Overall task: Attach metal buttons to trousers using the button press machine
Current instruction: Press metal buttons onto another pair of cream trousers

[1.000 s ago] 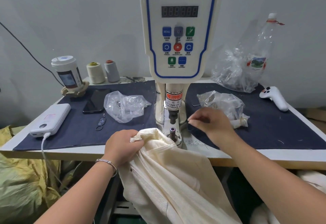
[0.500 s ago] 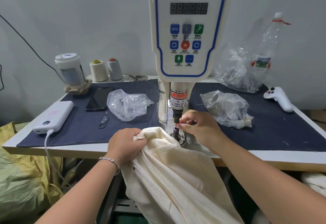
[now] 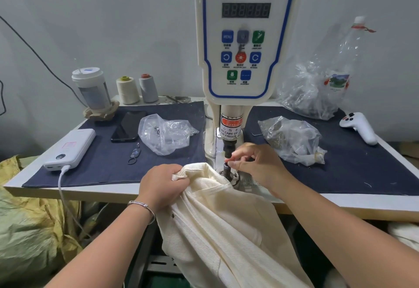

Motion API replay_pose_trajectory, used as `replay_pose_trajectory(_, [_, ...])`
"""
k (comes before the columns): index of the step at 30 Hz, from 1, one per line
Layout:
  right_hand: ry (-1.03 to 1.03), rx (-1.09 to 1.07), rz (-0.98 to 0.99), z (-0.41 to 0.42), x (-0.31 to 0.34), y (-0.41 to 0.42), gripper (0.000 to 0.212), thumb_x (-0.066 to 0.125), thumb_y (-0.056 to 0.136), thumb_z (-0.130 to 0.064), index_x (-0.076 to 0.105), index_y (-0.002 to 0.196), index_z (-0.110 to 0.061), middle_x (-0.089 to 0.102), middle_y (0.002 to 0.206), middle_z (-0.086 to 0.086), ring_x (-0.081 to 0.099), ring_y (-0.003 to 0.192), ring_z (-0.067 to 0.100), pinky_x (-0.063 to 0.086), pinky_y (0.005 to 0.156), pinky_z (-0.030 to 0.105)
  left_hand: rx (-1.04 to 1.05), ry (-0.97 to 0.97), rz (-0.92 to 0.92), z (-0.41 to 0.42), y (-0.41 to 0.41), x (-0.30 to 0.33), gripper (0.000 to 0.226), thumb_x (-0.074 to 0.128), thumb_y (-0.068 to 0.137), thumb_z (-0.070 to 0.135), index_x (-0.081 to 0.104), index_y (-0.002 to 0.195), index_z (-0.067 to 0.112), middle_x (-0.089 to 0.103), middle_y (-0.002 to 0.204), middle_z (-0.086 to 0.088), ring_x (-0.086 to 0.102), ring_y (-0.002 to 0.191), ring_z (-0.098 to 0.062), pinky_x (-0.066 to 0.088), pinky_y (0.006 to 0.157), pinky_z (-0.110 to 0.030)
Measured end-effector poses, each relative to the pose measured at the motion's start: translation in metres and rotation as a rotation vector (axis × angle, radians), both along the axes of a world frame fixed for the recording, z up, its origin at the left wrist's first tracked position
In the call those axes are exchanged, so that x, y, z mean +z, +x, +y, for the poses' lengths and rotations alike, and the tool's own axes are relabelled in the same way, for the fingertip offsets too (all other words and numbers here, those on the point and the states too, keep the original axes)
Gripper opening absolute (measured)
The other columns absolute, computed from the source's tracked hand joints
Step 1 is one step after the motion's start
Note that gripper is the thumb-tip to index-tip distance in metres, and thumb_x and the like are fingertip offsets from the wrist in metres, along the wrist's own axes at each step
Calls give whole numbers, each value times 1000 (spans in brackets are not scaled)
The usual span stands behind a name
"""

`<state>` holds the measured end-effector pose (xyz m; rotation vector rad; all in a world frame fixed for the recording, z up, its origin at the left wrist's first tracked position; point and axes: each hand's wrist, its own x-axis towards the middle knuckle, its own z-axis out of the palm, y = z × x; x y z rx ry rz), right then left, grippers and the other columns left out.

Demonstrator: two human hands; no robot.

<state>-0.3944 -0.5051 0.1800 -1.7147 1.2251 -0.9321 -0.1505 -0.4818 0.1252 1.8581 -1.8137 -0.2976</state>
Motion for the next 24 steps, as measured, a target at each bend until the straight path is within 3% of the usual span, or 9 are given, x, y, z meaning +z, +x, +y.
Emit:
replay_pose_trajectory(5, [-32,-33,-23,7,4,-9,16,77,79,-12,78,76,-27,67,70,-4,50,61,1,42,57,8,-39,86,79,1,2,8,46,64,83,38,35,53,18,36,49,7,33,52,-13,27,52,-30])
replay_pose_trajectory(8, [-81,-86,-34,18,15,-17,8,77,79,-12,77,77,-19,68,68,0,54,61,8,44,59,13,-102,230,465,15,3,32,37,70,68,44,44,55,19,38,58,5,35,59,-13,27,58,-28])
replay_pose_trajectory(11, [-191,35,41,39,30,-21,8,77,79,-15,76,84,-21,72,79,-2,61,67,9,49,63,23,-265,453,718,35,-1,55,57,77,66,51,65,81,-2,58,76,-10,52,71,-18,39,67,-32])
replay_pose_trajectory(13, [-238,234,184,51,40,-21,36,80,77,-25,69,111,-30,67,105,-15,61,88,3,50,74,22,-387,569,839,48,-14,71,59,78,71,50,72,97,-2,68,88,-15,62,76,-22,49,68,-30])
replay_pose_trajectory(15, [-131,451,247,60,50,-21,74,85,70,-36,48,135,-44,51,130,-29,49,117,-9,42,93,12,-470,614,948,57,-27,86,53,73,79,46,72,104,-1,70,98,-21,66,84,-25,53,75,-31])
replay_pose_trajectory(17, [97,620,179,65,57,-22,86,87,68,-28,41,136,-51,48,137,-26,43,124,-14,38,100,8,-551,620,999,64,-38,96,54,62,90,41,66,118,-4,65,117,-30,63,101,-33,50,91,-39])
replay_pose_trajectory(19, [289,737,104,65,61,-25,68,83,71,-9,55,129,-31,61,129,-9,56,119,4,46,100,24,-559,636,1022,69,-44,103,56,59,90,43,65,118,-5,63,120,-29,63,104,-34,50,93,-40])
replay_pose_trajectory(21, [409,793,151,62,65,-32,43,79,70,-1,66,110,-10,69,109,6,65,103,22,51,94,38,-561,658,1004,72,-46,108,59,69,81,50,71,110,-2,69,108,-22,66,93,-27,55,83,-33])
replay_pose_trajectory(24, [474,788,260,48,62,-49,29,79,66,-9,73,94,-5,73,93,10,68,86,23,55,84,34,-693,737,816,75,-42,115,45,81,72,50,77,97,13,74,90,-4,69,76,-12,54,69,-21])
